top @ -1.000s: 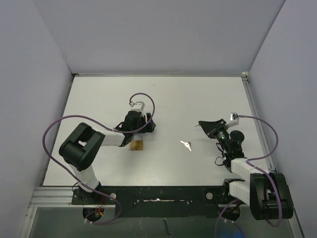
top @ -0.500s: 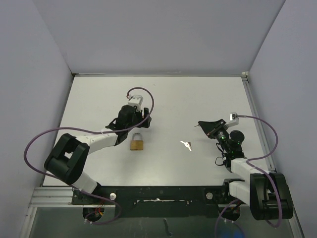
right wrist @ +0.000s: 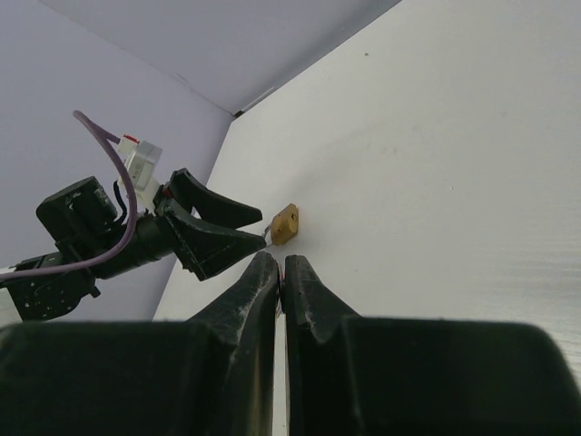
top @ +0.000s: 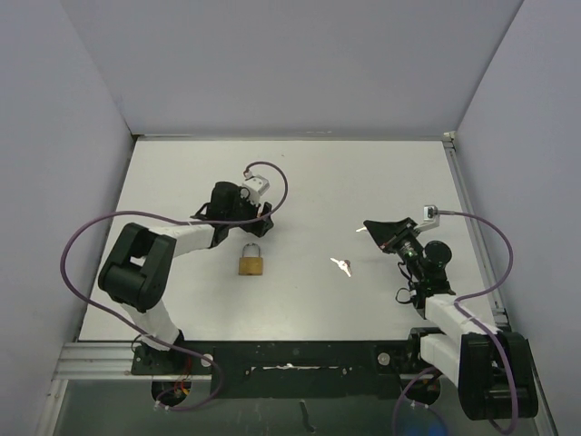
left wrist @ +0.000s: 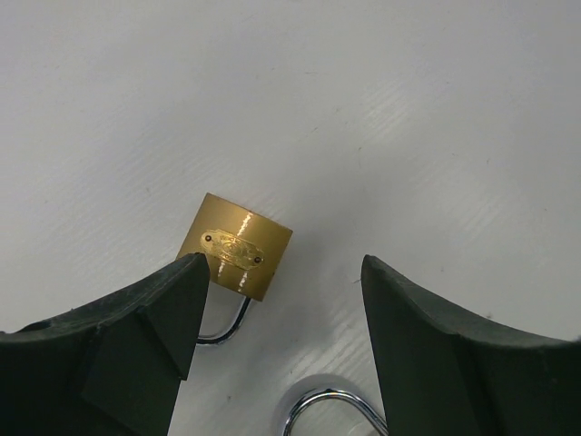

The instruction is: Unlock with the key

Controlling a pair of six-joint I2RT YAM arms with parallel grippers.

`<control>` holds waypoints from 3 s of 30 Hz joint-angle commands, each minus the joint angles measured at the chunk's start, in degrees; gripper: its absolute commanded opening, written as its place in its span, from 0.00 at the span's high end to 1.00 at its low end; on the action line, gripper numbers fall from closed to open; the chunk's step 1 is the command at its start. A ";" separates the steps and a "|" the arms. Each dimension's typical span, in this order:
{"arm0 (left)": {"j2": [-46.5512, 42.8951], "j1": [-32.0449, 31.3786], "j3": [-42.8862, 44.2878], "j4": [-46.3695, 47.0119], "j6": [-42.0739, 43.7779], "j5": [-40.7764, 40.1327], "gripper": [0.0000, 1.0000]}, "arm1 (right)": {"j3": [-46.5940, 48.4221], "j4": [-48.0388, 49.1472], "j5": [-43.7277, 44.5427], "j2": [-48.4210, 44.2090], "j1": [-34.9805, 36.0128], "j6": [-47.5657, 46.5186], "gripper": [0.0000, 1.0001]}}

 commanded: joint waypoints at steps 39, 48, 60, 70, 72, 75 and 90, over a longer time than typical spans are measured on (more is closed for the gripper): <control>10.97 2.67 15.24 -15.44 10.40 -0.28 0.33 | 0.41 3.08 -1.84 0.04 -0.61 -0.48 1.00; 12.45 2.37 16.94 -17.66 11.28 -2.73 0.33 | 0.41 3.43 -1.91 0.56 -0.55 -0.39 1.00; 14.47 0.83 18.14 -20.67 11.91 -5.86 0.38 | 0.37 3.92 -1.97 1.02 -0.64 -0.29 1.00; 13.86 0.32 19.88 -22.52 11.90 -4.73 1.00 | 0.60 3.27 -1.82 0.87 -0.61 -0.34 1.00; 11.54 -0.65 18.88 -20.71 11.97 -4.70 1.00 | 0.88 2.71 -1.82 0.92 -0.63 -0.55 1.00; 5.68 -4.08 16.02 -15.95 12.18 -4.98 1.00 | 1.34 1.47 -0.92 1.00 -0.62 -0.94 1.00; -11.70 -21.85 -15.20 41.40 1.09 -7.93 1.00 | 4.05 -9.09 15.74 -4.37 11.95 -11.25 1.00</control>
